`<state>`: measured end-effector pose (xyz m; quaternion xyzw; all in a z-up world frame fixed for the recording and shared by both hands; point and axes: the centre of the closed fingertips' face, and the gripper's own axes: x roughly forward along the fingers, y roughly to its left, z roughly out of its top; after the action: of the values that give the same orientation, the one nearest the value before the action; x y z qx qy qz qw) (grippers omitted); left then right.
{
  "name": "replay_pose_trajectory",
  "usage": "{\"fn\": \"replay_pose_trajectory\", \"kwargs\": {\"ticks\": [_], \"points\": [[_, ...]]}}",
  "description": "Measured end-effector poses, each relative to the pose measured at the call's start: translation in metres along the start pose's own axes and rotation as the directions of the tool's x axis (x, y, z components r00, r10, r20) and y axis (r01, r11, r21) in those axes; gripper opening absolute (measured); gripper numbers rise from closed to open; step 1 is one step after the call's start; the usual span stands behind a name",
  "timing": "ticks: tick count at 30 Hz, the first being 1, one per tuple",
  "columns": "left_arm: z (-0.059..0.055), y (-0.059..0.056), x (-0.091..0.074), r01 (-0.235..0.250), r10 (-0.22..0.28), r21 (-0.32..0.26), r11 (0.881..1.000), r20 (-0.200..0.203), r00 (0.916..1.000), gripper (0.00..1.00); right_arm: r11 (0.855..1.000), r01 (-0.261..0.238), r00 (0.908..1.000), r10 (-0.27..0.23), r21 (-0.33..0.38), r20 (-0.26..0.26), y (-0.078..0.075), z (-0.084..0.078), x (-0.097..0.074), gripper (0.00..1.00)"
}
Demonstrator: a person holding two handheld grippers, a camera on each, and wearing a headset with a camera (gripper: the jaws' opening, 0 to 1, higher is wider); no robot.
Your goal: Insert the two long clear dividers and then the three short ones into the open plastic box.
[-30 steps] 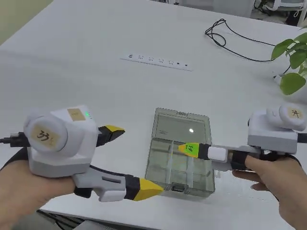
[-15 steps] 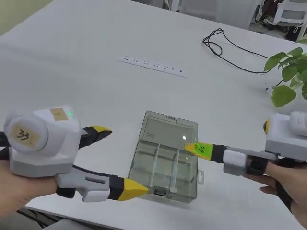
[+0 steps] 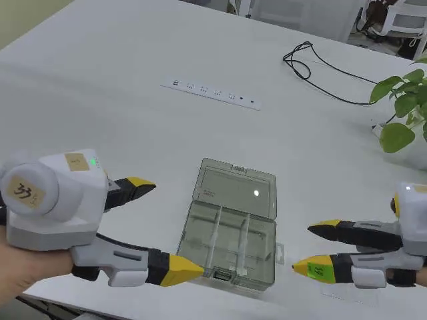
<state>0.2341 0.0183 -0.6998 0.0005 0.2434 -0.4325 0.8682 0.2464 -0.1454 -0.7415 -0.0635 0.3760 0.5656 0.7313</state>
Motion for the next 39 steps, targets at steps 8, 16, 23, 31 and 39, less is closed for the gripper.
{"fn": "replay_pose_trajectory", "kwargs": {"ticks": [8,16,23,31,39], "points": [[-0.002,-0.001,0.004,0.022,-0.022,0.007,1.000,-0.010,0.9997,0.97,0.980,-0.012,0.9825,-0.026,-0.200,-0.184,-0.020,-0.036,0.006,0.65],[-0.003,0.001,0.003,0.014,-0.014,-0.004,1.000,-0.008,0.9999,0.96,0.934,-0.057,0.9293,-0.079,-0.353,-0.361,-0.048,-0.070,0.014,0.55],[-0.003,0.002,0.003,0.010,-0.010,-0.012,1.000,-0.001,1.0000,0.96,0.886,-0.116,0.8831,-0.115,-0.449,-0.455,-0.059,-0.090,0.024,0.50],[-0.006,0.005,0.002,0.003,-0.003,-0.016,1.000,-0.006,1.0000,0.96,0.858,-0.152,0.8495,-0.140,-0.491,-0.509,-0.067,-0.101,0.030,0.44],[-0.008,0.006,0.001,-0.002,0.002,-0.026,1.000,-0.005,1.0000,0.95,0.825,-0.156,0.8369,-0.181,-0.543,-0.516,-0.069,-0.102,0.031,0.41]]}}
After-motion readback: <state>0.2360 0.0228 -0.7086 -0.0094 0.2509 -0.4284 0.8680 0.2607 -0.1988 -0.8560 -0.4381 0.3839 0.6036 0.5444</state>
